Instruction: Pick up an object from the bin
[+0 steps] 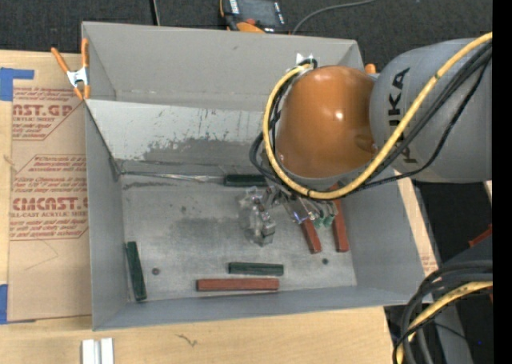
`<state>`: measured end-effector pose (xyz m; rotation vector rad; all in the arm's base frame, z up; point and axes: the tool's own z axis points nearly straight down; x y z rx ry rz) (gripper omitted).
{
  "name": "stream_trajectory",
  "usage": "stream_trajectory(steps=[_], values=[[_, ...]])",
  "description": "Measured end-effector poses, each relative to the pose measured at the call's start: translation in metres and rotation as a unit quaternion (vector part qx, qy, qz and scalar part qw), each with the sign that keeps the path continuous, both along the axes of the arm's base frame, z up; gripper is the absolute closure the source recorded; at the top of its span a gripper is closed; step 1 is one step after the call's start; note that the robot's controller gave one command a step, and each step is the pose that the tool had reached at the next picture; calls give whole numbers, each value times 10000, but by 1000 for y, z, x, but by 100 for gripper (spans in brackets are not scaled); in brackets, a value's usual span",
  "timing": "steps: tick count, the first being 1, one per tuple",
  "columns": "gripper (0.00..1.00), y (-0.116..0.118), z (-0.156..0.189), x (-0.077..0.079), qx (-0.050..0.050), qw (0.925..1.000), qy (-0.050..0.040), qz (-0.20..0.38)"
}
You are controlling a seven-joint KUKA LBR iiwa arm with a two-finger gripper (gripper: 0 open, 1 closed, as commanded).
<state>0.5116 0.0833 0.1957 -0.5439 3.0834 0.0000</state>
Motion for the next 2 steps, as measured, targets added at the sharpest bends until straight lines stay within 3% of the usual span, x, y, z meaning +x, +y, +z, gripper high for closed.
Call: stream_trajectory(steps=[1,2], values=[[0,0,-4,-2,1,10000,45,2],[0,-69,-118,-29,-7,9941,38,1082]])
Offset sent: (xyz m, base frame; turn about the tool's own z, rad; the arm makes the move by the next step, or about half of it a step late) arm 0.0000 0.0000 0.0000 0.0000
